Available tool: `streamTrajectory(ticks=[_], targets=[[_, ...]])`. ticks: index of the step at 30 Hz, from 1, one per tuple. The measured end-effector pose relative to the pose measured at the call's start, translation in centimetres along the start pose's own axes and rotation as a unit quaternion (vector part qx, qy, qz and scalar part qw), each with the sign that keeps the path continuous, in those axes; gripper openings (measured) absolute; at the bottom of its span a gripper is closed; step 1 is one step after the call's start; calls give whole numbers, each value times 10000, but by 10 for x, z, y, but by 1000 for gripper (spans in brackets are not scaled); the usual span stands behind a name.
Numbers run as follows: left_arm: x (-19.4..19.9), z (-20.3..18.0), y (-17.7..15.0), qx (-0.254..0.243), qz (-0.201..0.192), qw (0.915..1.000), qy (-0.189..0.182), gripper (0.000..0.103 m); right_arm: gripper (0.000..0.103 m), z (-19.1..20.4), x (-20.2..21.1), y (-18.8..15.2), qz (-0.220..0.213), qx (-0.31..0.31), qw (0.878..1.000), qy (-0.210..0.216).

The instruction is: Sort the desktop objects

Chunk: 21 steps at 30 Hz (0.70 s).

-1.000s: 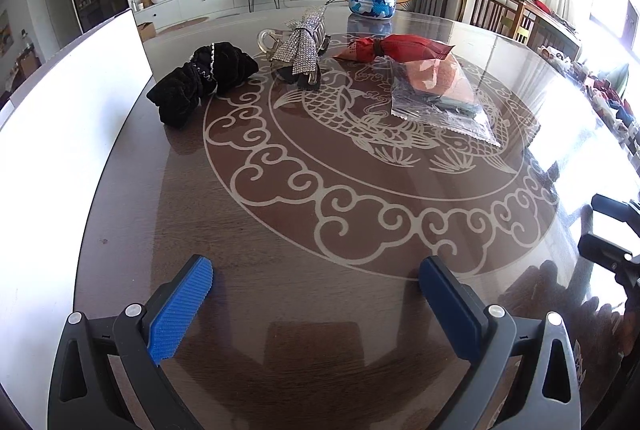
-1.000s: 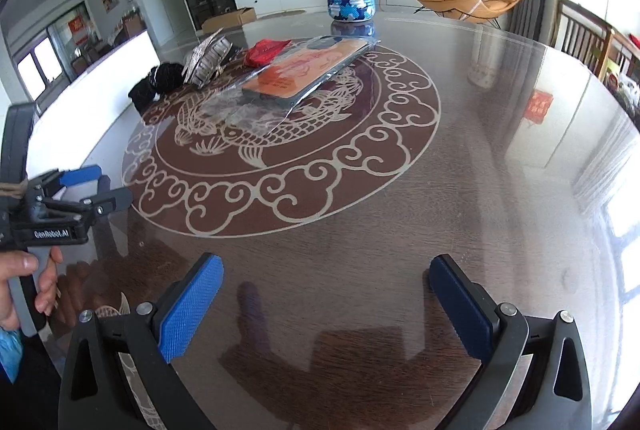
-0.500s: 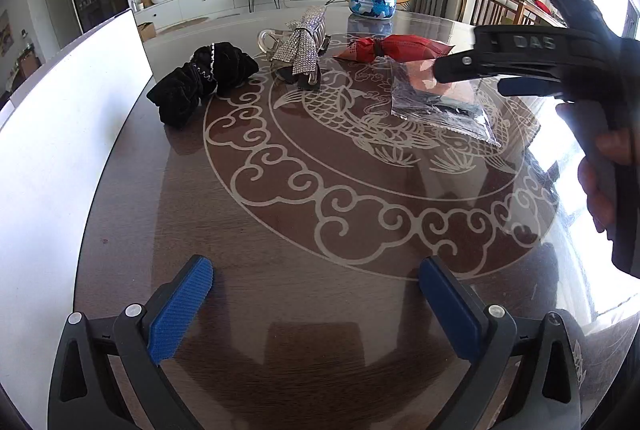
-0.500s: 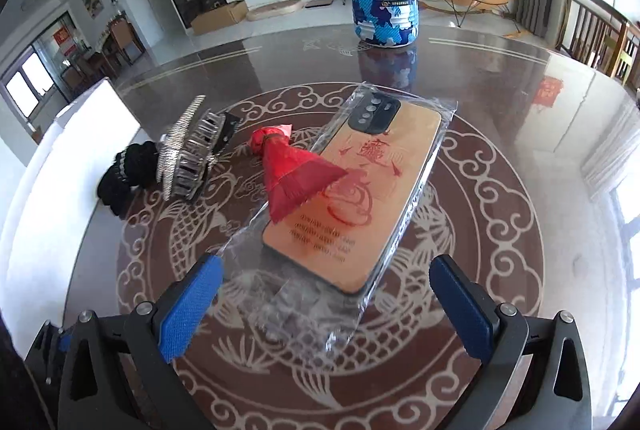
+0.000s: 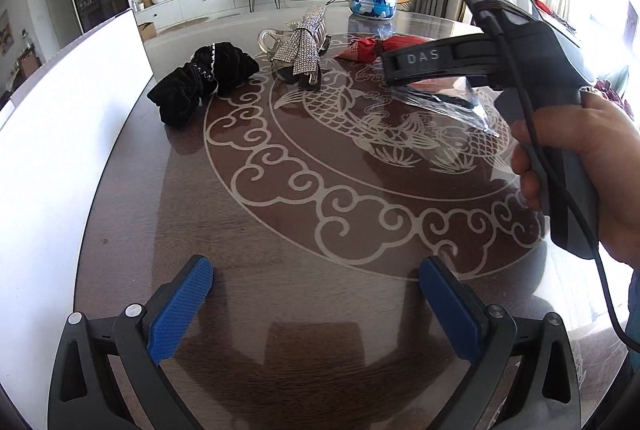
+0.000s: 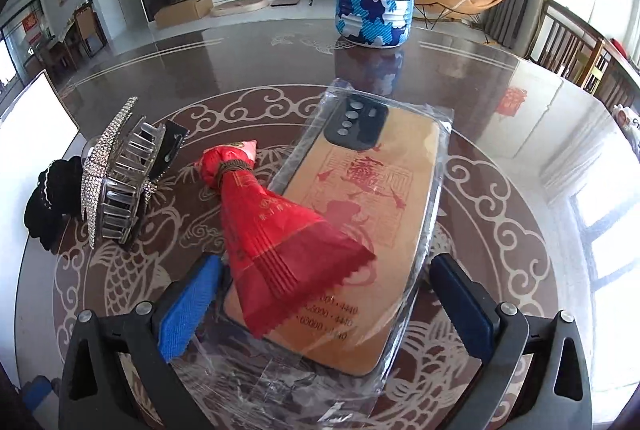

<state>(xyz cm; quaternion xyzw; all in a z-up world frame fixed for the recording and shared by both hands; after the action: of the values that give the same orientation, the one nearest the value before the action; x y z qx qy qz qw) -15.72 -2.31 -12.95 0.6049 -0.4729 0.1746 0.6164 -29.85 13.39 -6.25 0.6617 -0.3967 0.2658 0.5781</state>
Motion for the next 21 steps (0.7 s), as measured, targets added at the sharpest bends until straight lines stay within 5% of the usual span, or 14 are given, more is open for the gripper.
streamTrajectory(ticks=[1,3,15,21], targets=[[0,1,0,24,-6,10000,10,103,85,-7,3,-2,-96,19,10000,-8],[0,1,0,33,-8,10000,14,103,80,-23,8,-9,-123,4,9999,55],[-1,1,1,30,-9,10000,21,103,80,-143,53,-112,-336,87,9993,144],[-1,1,1,31,-9,10000,22,103,81,-164,63,-133,-316,-37,9995,82]])
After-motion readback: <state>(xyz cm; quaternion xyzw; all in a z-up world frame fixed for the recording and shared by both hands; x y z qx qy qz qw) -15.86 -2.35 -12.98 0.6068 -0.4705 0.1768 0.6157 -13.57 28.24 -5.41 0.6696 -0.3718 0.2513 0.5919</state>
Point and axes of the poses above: each gripper's, at about its wrist camera, not at the fingertips, and x roughly against the way its jaws point, z to its left, y to its top, the point moved 10 cm from there along -x, roughly the way its jaws point, and after that the axes turned 13 degrees about -y, right-handed, at the moved point
